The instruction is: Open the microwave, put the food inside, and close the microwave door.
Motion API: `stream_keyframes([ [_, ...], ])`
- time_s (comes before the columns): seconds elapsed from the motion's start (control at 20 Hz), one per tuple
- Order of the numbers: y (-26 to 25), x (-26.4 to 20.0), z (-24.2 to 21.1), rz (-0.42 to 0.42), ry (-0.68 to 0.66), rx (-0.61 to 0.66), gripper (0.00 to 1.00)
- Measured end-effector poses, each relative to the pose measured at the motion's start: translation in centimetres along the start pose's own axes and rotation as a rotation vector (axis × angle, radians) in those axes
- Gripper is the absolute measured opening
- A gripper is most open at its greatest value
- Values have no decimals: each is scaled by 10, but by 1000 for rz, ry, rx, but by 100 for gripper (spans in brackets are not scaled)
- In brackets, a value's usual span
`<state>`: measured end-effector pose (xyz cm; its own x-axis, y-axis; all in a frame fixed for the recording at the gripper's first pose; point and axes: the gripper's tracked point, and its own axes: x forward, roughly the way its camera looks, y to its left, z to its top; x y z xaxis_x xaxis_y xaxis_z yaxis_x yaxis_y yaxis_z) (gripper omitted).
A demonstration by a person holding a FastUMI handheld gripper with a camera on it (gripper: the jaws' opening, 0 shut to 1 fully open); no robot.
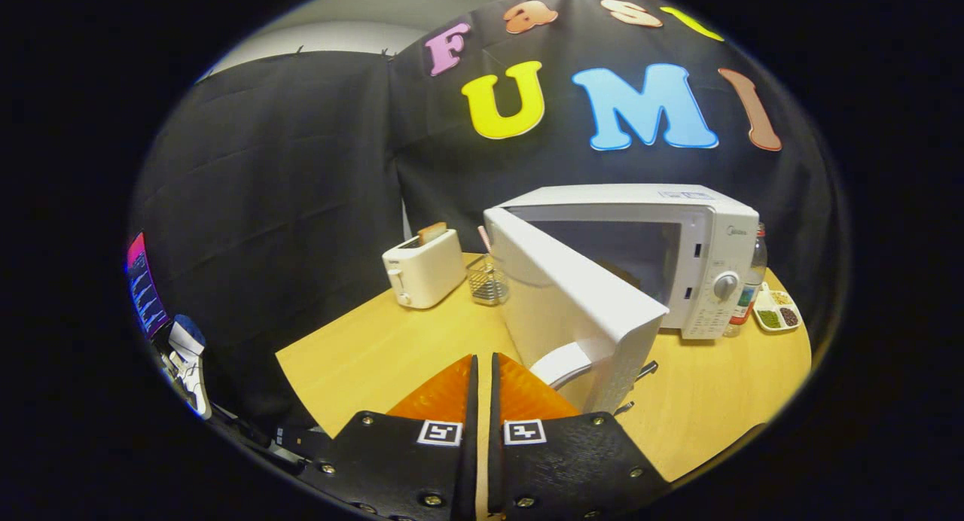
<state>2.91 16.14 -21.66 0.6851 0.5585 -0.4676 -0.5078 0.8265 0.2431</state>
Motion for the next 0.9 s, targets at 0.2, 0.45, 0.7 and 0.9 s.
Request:
stream_keyframes([
  [0.2,-45,13,11,-68,-6,39,7],
  [0.45,-92,42,23,-144,3,79,7],
  [0.7,-124,68,38,-199,-10,98,7],
  [0.9,-142,88,43,-241,-12,102,7],
])
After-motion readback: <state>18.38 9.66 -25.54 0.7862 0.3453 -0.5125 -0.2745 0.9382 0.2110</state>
